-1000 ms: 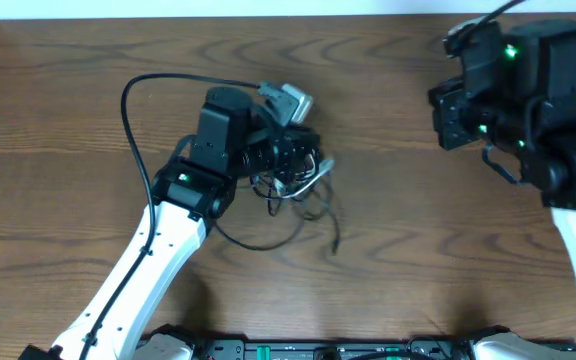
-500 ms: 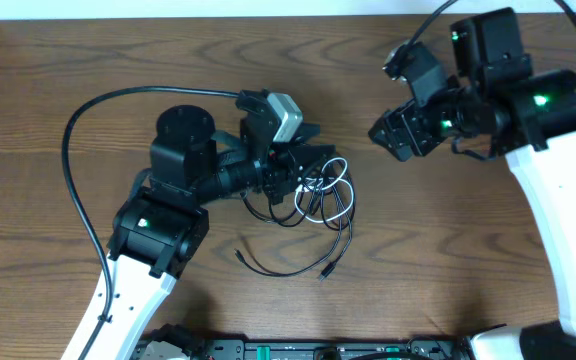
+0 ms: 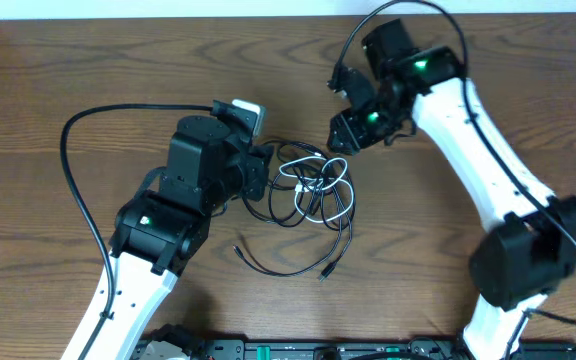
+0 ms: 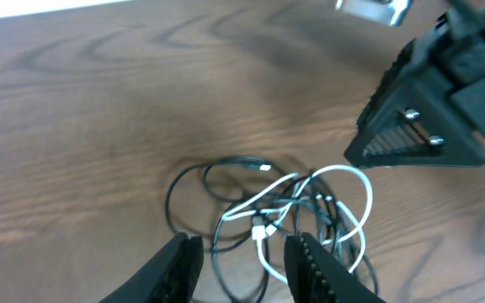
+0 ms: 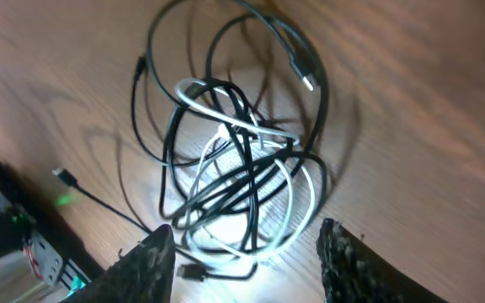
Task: Untangle cables
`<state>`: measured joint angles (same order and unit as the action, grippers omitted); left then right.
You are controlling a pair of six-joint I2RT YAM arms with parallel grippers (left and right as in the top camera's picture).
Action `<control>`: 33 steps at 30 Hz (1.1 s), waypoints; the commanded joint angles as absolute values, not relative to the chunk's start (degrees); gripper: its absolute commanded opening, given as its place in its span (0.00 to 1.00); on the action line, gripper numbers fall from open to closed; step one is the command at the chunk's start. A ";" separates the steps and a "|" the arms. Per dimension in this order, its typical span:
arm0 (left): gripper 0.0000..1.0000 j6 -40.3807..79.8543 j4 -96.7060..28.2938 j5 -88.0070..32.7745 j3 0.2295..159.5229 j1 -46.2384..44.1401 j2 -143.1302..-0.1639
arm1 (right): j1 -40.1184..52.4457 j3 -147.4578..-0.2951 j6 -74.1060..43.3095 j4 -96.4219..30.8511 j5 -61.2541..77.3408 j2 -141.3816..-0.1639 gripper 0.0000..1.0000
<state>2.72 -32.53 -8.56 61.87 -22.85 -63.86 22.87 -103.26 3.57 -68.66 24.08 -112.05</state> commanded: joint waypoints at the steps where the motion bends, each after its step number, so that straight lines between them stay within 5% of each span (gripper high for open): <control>1: 0.37 1.19 -33.65 -6.33 62.13 -22.68 -63.86 | 23.46 -103.28 -1.43 -68.51 24.95 -113.95 0.50; 9: 0.37 1.10 -34.28 -6.33 62.13 -22.68 -63.88 | 23.81 -103.26 -26.50 -66.81 17.43 -115.20 0.58; 12: 0.38 1.13 -34.48 -6.35 62.13 -22.68 -63.88 | 23.81 -103.26 -36.36 -67.02 15.97 -115.20 0.49; 14: 0.38 1.10 -34.70 -6.33 62.13 -22.68 -63.88 | 23.99 -103.26 -39.72 -67.07 15.99 -115.20 0.31; 15: 0.37 1.10 -34.76 -6.33 62.13 -22.68 -63.88 | 24.14 -103.26 -41.32 -67.29 15.99 -115.20 0.29; 24: 0.37 1.10 -35.77 -6.35 62.11 -22.68 -63.88 | 26.79 -102.50 -50.68 -67.99 15.97 -115.20 0.40; 33: 0.38 1.13 -37.10 -6.35 62.11 -22.68 -63.88 | 28.45 -102.26 -55.53 -69.87 8.19 -115.20 0.41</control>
